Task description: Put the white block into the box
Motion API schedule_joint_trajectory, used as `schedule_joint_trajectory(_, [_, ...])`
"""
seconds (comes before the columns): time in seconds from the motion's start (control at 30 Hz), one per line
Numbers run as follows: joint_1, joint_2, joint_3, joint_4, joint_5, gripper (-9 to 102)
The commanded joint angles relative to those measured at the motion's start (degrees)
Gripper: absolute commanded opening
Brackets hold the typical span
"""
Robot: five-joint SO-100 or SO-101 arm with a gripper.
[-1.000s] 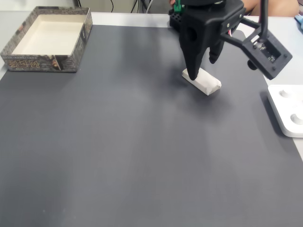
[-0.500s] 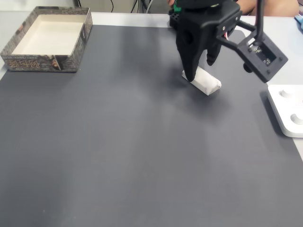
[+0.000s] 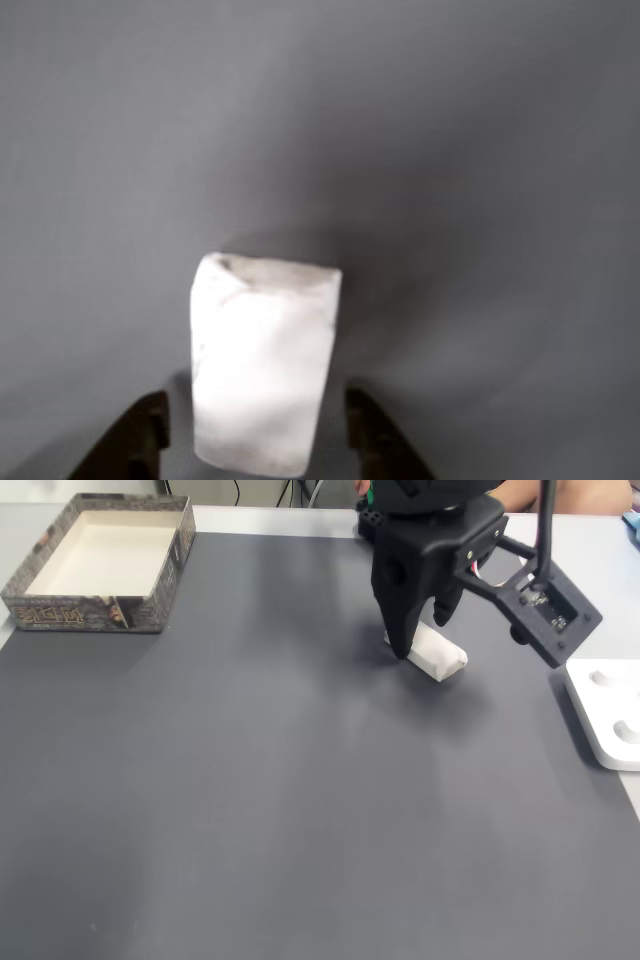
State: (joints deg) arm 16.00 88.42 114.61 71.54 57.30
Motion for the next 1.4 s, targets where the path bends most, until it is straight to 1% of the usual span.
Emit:
schedule_joint_trajectory(0.0, [-0.6, 0.2, -1.9, -0.5, -0.6, 24])
schedule_joint_trajectory(0.43, [-1.7, -0.4, -0.7, -1.0, -1.6, 24])
schedule_joint_trajectory(0.73, [-1.9, -1.0, -0.4, -1.9, -0.4, 26])
schedule_joint_trajectory(0.93, [-1.9, -1.0, 0.8, -2.6, -2.5, 25])
schedule_joint_trajectory(1.23, [-2.5, -1.1, 1.6, -2.5, -5.4, 19])
schedule_joint_trajectory(1.37, [-2.7, -1.2, 1.8, -1.5, -6.0, 13])
